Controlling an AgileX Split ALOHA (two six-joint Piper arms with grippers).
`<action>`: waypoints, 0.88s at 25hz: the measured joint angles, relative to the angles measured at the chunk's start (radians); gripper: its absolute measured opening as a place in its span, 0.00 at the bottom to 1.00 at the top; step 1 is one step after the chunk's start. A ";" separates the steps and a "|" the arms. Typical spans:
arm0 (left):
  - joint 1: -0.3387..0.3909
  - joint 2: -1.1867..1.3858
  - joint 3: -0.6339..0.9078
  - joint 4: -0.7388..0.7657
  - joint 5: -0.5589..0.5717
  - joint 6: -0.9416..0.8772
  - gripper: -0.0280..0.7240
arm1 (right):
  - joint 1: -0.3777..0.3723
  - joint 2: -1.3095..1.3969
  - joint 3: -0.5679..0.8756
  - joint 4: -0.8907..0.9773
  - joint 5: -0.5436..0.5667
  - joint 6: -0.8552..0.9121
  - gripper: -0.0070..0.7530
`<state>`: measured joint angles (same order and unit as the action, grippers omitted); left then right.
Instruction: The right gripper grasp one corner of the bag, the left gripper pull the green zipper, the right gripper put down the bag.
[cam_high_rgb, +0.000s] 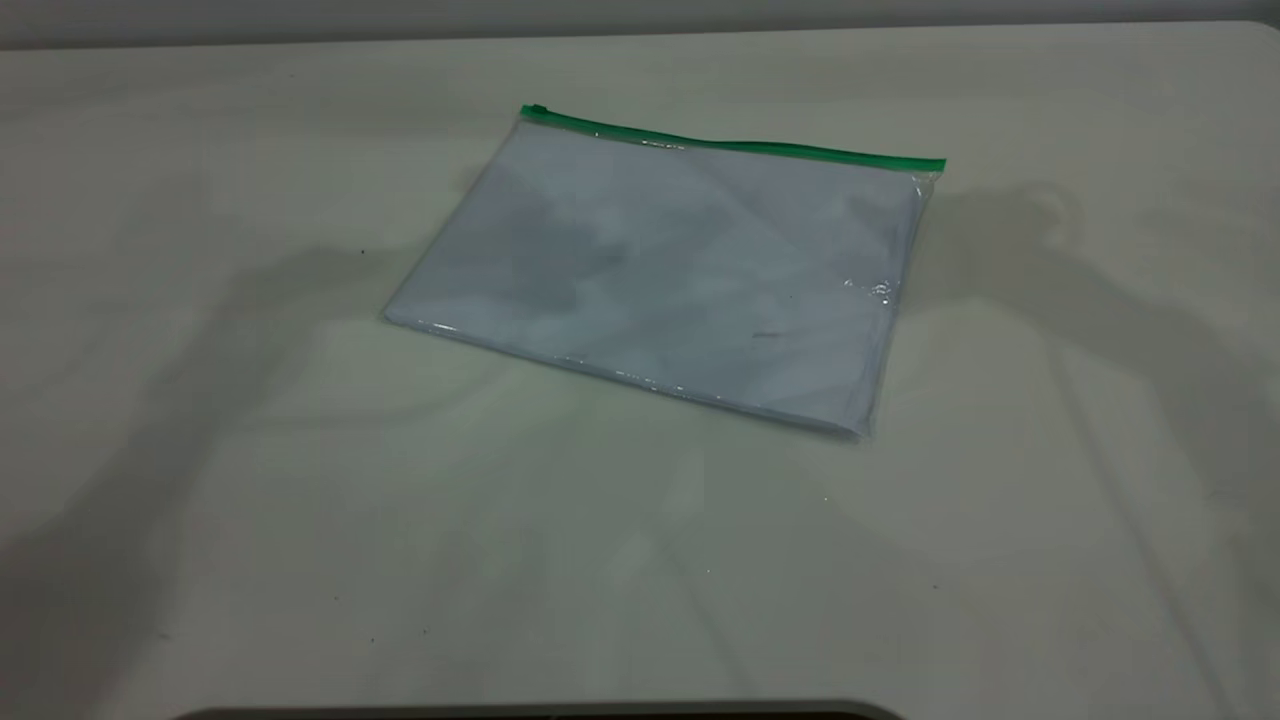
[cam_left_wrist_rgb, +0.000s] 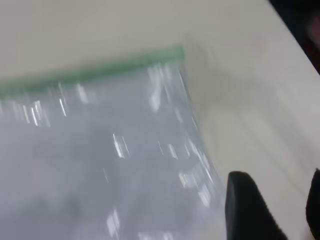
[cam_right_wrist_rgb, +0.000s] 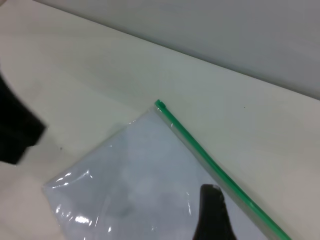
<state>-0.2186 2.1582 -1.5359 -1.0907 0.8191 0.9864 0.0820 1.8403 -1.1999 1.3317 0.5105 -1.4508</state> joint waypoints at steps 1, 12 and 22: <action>0.022 -0.001 -0.023 0.051 0.054 -0.058 0.51 | 0.000 -0.006 0.001 -0.004 0.000 0.001 0.76; 0.197 -0.281 -0.258 0.652 0.347 -0.570 0.51 | 0.000 -0.324 0.001 -0.193 0.006 0.197 0.76; 0.196 -0.700 -0.254 0.969 0.348 -0.873 0.51 | 0.000 -0.640 0.001 -0.434 0.168 0.517 0.76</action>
<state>-0.0223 1.4581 -1.7900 -0.1213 1.1674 0.1137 0.0820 1.2004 -1.1991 0.8973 0.6785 -0.9339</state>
